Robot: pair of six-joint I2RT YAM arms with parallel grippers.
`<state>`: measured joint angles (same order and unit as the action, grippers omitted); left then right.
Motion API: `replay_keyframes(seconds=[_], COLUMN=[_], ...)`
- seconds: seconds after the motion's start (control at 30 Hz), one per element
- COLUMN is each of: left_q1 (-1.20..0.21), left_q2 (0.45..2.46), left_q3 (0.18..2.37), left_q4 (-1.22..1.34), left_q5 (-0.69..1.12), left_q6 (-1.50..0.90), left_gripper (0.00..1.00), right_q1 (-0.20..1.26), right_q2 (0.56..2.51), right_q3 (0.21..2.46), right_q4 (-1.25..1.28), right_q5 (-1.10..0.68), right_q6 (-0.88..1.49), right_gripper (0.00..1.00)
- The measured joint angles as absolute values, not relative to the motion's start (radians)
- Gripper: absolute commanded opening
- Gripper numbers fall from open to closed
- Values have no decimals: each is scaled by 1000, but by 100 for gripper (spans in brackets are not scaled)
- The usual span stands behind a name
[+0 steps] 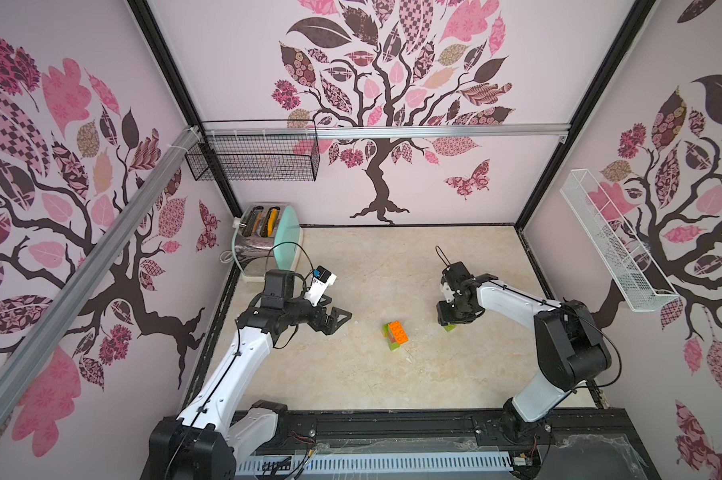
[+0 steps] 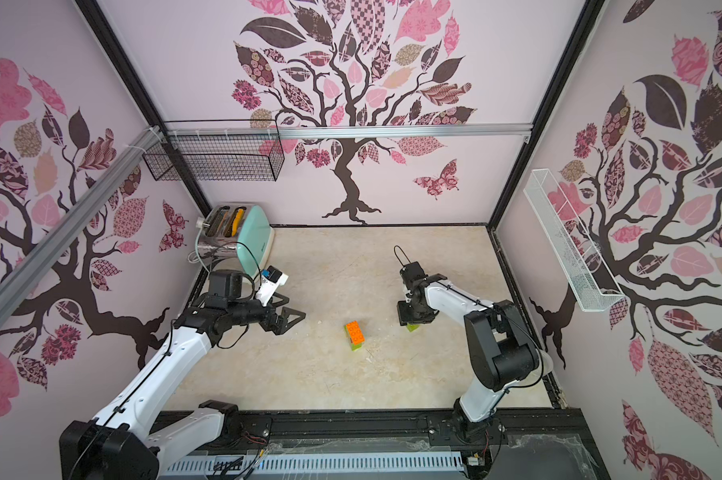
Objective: Assemble a giraffe with lego
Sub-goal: Pick up the lego brick from the center of the board.
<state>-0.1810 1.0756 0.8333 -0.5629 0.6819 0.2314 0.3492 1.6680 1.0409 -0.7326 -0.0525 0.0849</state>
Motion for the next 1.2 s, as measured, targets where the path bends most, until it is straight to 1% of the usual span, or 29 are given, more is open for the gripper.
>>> replay_keyframes(seconds=[0.1,0.33,0.43,0.9,1.0,1.2], left_q1=[-180,-178,-178,-175,-172,-170], left_q2=[1076,1076,1076,1076,1074,1069], left_q3=[833,828,827,820,820,820], left_q4=[-562,-561,-560,-555,-554,-554], left_q5=[682,682,682,682,682,682], left_q6=[233,234,234,235,235,236], left_gripper=[98,98,98,98,98,98], right_q1=[349,349,349,356,357,364], right_q2=[1682,1682,1682,1682,1684,1686], right_q3=[1040,1039,1038,1029,1029,1032], right_q4=[-735,-747,-753,-756,-757,-757], right_q5=[-57,-70,-71,-56,-55,-51], right_q6=[85,87,87,90,91,93], right_gripper=[55,43,41,43,45,46])
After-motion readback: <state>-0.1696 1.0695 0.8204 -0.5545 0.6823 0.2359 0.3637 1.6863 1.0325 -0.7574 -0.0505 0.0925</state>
